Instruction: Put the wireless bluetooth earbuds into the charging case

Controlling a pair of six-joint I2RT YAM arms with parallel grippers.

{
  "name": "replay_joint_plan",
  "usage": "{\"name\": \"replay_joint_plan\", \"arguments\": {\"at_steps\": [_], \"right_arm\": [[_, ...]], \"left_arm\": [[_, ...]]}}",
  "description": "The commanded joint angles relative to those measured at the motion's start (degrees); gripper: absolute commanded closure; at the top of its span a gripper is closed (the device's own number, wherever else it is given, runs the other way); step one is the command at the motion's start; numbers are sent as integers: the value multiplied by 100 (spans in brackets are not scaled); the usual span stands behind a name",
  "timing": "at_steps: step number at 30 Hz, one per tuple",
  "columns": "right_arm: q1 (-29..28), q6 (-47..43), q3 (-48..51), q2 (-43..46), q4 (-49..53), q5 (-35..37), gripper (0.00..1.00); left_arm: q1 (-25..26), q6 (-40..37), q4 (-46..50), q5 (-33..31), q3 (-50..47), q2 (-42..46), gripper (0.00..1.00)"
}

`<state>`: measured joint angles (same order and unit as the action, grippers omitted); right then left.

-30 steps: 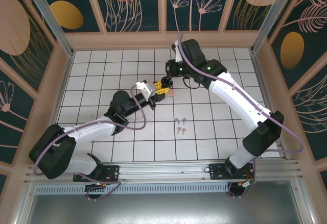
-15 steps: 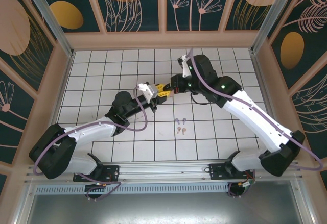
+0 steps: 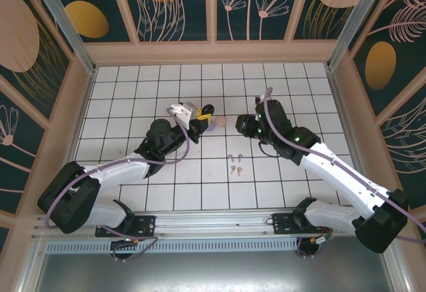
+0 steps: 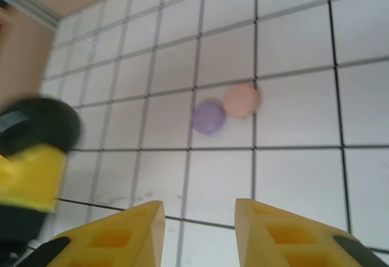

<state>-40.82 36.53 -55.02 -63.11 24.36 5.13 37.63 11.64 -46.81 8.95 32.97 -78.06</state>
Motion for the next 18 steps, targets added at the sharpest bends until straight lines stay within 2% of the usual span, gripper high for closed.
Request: {"name": "replay_joint_plan", "arguments": {"at_steps": [1, 7, 11, 14, 18], "right_arm": [[-29, 386, 453, 301, -537, 208, 62], [-63, 523, 937, 573, -643, 304, 58], [-84, 540, 1020, 751, -643, 370, 54], [-92, 504, 1009, 818, -576, 460, 52], [-92, 470, 1003, 836, -598, 474, 51]], "left_arm": [[-515, 1045, 609, 138, -11, -26, 100], [-1283, 1631, 1322, 1037, 314, -565, 100], [-1787, 2074, 1629, 2113, 781, -1392, 100], [-1999, 2272, 1833, 2620, 1076, -1832, 100], [-2125, 2076, 2511, 2919, 1566, -2346, 100]]}}
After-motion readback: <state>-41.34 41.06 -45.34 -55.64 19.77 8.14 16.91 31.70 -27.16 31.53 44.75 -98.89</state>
